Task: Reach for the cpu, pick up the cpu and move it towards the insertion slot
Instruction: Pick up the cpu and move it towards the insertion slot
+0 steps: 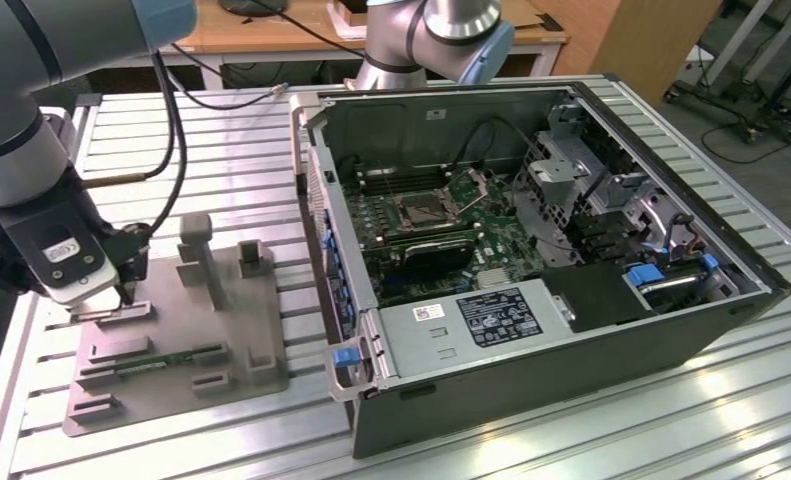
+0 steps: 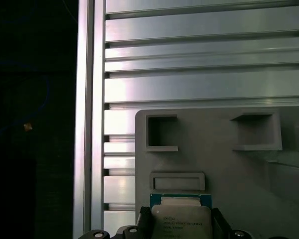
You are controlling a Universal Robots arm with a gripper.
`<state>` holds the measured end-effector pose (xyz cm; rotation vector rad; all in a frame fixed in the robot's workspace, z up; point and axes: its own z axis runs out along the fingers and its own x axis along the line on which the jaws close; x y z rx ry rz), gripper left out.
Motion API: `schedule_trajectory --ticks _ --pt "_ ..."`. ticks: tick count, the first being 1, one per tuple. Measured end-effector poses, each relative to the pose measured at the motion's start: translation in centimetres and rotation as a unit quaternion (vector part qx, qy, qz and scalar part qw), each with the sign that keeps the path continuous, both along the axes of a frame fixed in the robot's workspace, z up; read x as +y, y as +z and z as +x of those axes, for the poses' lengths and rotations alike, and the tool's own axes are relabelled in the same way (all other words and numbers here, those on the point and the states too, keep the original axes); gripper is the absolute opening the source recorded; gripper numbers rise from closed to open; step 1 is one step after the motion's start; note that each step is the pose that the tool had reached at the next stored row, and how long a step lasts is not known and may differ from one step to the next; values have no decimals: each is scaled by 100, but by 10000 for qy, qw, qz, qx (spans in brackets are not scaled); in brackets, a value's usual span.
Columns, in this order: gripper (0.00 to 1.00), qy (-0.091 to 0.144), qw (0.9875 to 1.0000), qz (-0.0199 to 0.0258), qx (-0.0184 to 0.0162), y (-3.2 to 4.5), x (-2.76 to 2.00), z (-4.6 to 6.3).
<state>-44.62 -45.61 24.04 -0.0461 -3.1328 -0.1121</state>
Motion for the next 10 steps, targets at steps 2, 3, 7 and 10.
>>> schedule_trajectory --ticks 2,3,7,10 --pt "55 0 10000 0 -1 14 0 0" --pt "55 0 10000 1 -2 15 0 0" --pt "55 0 10000 0 -1 18 0 0" --pt "55 0 10000 0 -1 21 0 0"
